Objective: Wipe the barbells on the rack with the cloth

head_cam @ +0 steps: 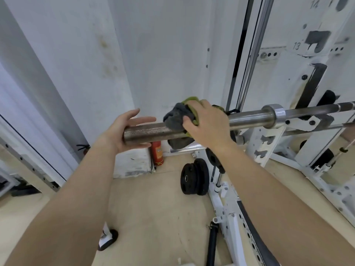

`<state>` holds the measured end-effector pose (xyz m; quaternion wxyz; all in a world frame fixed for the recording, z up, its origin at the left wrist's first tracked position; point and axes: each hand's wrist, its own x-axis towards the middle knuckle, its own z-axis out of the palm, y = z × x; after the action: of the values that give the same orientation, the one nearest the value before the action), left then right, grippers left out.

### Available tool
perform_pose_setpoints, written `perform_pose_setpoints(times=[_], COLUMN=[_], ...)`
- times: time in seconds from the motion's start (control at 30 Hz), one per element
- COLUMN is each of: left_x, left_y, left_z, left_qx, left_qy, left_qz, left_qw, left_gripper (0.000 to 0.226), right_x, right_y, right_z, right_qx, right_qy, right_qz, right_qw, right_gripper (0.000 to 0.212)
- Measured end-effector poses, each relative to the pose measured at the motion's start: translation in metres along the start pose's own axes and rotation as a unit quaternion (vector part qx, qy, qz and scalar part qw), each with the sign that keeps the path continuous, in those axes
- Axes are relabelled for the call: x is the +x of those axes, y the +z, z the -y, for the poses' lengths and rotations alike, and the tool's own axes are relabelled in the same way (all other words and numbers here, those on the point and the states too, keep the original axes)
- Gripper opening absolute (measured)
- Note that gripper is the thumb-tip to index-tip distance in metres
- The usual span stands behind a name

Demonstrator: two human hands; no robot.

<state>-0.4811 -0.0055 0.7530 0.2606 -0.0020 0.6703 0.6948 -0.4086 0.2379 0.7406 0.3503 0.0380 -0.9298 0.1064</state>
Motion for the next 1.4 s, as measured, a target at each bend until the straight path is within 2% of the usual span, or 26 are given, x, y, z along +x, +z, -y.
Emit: perform_pose_setpoints(times=[0.13, 0.2, 0.3, 0.33, 0.4, 0.47, 0.5, 0.53, 0.57, 0.63, 0.67, 0.7, 0.73, 0.8, 0.87, 0.97, 1.07, 1.13, 1.2, 1.23, 1.27, 1.33, 1.37, 1.4], left_x=[0.006, 0.007, -0.008, -0.016, -0.034, -0.049, -0.054, -0.059, -0.060, -0.053, -0.046, -0.036, -0.026, -0.003, 0.010, 0.019, 0.021, 0.015, 0.017, 0.020, 0.021, 0.020, 0.016, 0.012], left_y=[0.003, 0.018, 0.061, 0.078, 0.114, 0.152, 0.170, 0.189, 0.206, 0.236, 0.247, 0.257, 0.264, 0.272, 0.274, 0.276, 0.277, 0.280, 0.284, 0.284, 0.282, 0.278, 0.274, 0.270], left_z=[0.047, 0.072, 0.111, 0.124, 0.135, 0.126, 0.118, 0.107, 0.094, 0.070, 0.060, 0.054, 0.053, 0.063, 0.078, 0.073, 0.048, 0.020, -0.009, -0.018, -0.019, 0.000, 0.019, 0.039], left_qx=[-0.216, -0.241, -0.171, -0.114, 0.074, 0.217, 0.250, 0.285, 0.338, 0.462, 0.510, 0.565, 0.615, 0.682, 0.713, 0.712, 0.712, 0.710, 0.671, 0.653, 0.655, 0.674, 0.670, 0.664], left_qy=[-0.034, -0.037, -0.039, -0.053, -0.074, -0.020, 0.060, 0.170, 0.285, 0.467, 0.498, 0.490, 0.463, 0.389, 0.351, 0.346, 0.334, 0.286, 0.176, 0.155, 0.179, 0.290, 0.316, 0.335], left_qz=[0.023, 0.006, -0.006, 0.001, 0.019, 0.048, 0.054, 0.035, -0.015, -0.155, -0.205, -0.226, -0.221, -0.189, -0.190, -0.200, -0.186, -0.135, -0.073, -0.077, -0.111, -0.245, -0.280, -0.285], left_qw=[0.976, 0.970, 0.984, 0.992, 0.994, 0.975, 0.965, 0.943, 0.897, 0.738, 0.671, 0.624, 0.600, 0.590, 0.576, 0.578, 0.589, 0.629, 0.716, 0.738, 0.726, 0.634, 0.610, 0.604], left_gripper=[0.059, 0.059, 0.047, 0.044, 0.035, 0.025, 0.021, 0.017, 0.014, 0.020, 0.031, 0.042, 0.051, 0.067, 0.078, 0.082, 0.075, 0.064, 0.059, 0.061, 0.063, 0.058, 0.053, 0.047], right_x=[-0.020, -0.030, -0.046, -0.051, -0.060, -0.069, -0.075, -0.079, -0.082, -0.076, -0.070, -0.063, -0.057, -0.052, -0.055, -0.060, -0.057, -0.054, -0.053, -0.053, -0.053, -0.053, -0.055, -0.058], right_y=[-0.034, -0.042, -0.037, -0.035, -0.034, -0.039, -0.045, -0.054, -0.065, -0.085, -0.093, -0.098, -0.098, -0.089, -0.078, -0.069, -0.061, -0.054, -0.049, -0.048, -0.047, -0.046, -0.044, -0.043], right_z=[-0.082, -0.107, -0.109, -0.104, -0.094, -0.094, -0.097, -0.100, -0.105, -0.119, -0.127, -0.137, -0.146, -0.164, -0.173, -0.177, -0.174, -0.173, -0.174, -0.176, -0.177, -0.179, -0.179, -0.179], right_qx=[0.010, 0.015, 0.011, 0.016, 0.040, 0.102, 0.131, 0.144, 0.153, 0.169, 0.168, 0.156, 0.133, 0.096, 0.101, 0.088, 0.063, 0.052, 0.046, 0.045, 0.046, 0.054, 0.059, 0.059], right_qy=[0.088, 0.125, 0.141, 0.147, 0.174, 0.198, 0.200, 0.200, 0.203, 0.233, 0.254, 0.272, 0.282, 0.259, 0.228, 0.213, 0.204, 0.186, 0.166, 0.161, 0.160, 0.161, 0.160, 0.158], right_qz=[-0.021, -0.048, -0.071, -0.090, -0.129, -0.149, -0.161, -0.185, -0.222, -0.312, -0.334, -0.326, -0.284, -0.156, -0.083, -0.102, -0.151, -0.177, -0.185, -0.187, -0.189, -0.198, -0.205, -0.212], right_qw=[0.996, 0.991, 0.987, 0.985, 0.975, 0.963, 0.957, 0.951, 0.941, 0.906, 0.892, 0.892, 0.907, 0.948, 0.965, 0.968, 0.965, 0.965, 0.967, 0.968, 0.968, 0.965, 0.964, 0.962], right_gripper=[0.046, 0.046, 0.049, 0.046, 0.039, 0.035, 0.034, 0.035, 0.035, 0.034, 0.035, 0.036, 0.037, 0.040, 0.045, 0.061, 0.049, 0.035, 0.029, 0.028, 0.028, 0.026, 0.025, 0.025])
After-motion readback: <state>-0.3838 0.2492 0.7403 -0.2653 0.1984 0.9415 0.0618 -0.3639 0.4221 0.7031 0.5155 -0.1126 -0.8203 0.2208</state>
